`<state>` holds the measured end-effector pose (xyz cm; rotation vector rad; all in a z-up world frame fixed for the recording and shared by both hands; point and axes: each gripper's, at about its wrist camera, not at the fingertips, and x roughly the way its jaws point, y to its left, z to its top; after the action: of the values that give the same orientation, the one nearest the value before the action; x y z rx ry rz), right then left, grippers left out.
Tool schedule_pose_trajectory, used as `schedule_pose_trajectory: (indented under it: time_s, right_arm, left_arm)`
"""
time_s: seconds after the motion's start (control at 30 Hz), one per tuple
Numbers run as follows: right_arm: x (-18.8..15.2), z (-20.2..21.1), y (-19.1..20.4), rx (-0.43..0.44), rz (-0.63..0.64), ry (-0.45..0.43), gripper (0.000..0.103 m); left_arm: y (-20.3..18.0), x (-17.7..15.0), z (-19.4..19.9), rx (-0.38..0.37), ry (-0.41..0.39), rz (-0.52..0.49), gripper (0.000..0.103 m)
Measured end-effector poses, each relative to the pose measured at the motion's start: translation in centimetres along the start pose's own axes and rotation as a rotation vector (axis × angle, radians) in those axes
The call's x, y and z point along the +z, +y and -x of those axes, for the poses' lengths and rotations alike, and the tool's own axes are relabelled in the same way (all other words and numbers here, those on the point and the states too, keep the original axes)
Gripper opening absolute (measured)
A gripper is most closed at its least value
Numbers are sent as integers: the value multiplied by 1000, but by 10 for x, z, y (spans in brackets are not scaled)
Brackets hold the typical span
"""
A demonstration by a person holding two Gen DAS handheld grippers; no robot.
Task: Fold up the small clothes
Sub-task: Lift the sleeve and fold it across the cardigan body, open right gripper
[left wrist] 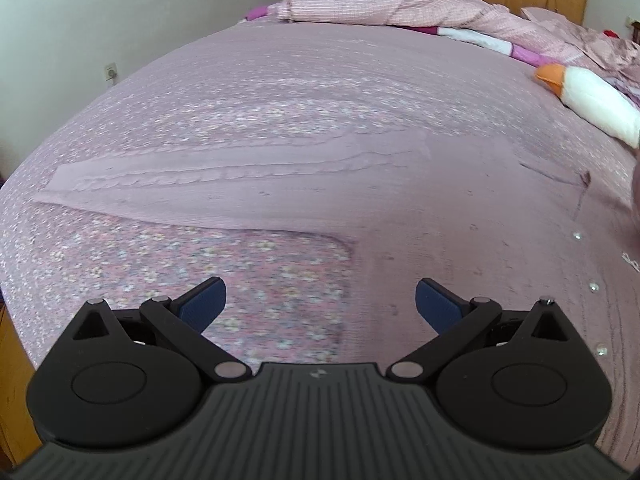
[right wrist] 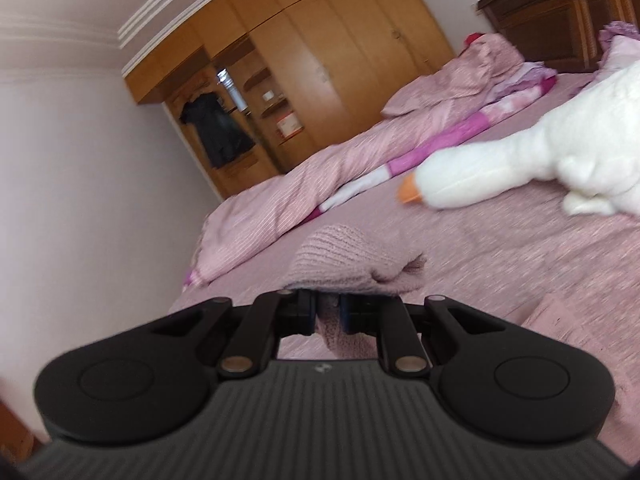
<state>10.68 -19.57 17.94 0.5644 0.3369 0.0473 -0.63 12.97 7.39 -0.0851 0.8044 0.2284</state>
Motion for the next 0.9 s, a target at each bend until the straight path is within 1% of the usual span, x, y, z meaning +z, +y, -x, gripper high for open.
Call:
schedule_pose_trajectory:
  time_s: [0.13, 0.3, 0.47, 0.5, 0.67, 0.8, 0.87, 0.9]
  right_arm:
    - [-29, -16, 26, 27, 28, 67, 14]
    - [-75, -35, 46, 50, 58, 173, 14]
    - [-115, -51, 60, 48, 82, 267, 15]
    - [-122, -54, 62, 53, 82, 289, 16]
    - [-149, -65, 66, 41, 52, 400, 18]
    - [-159, -66, 67, 30, 50, 472, 27]
    - [-160, -63, 66, 38, 63, 475, 34]
    - [-161, -61, 67, 51, 65, 485, 43]
  left_arm:
    - [16, -1, 0, 13, -4, 25, 103]
    - [31, -1, -2, 25, -3, 50, 103]
    - [38, 1, -6, 37, -5, 50, 103]
    - [39, 1, -7, 37, -6, 50, 103]
    - [43, 0, -11, 30, -1, 62, 103]
    - [46, -1, -15, 29, 3, 70, 103]
    - [46, -1, -15, 28, 2, 76, 103]
    - [46, -1, -15, 26, 2, 79, 103]
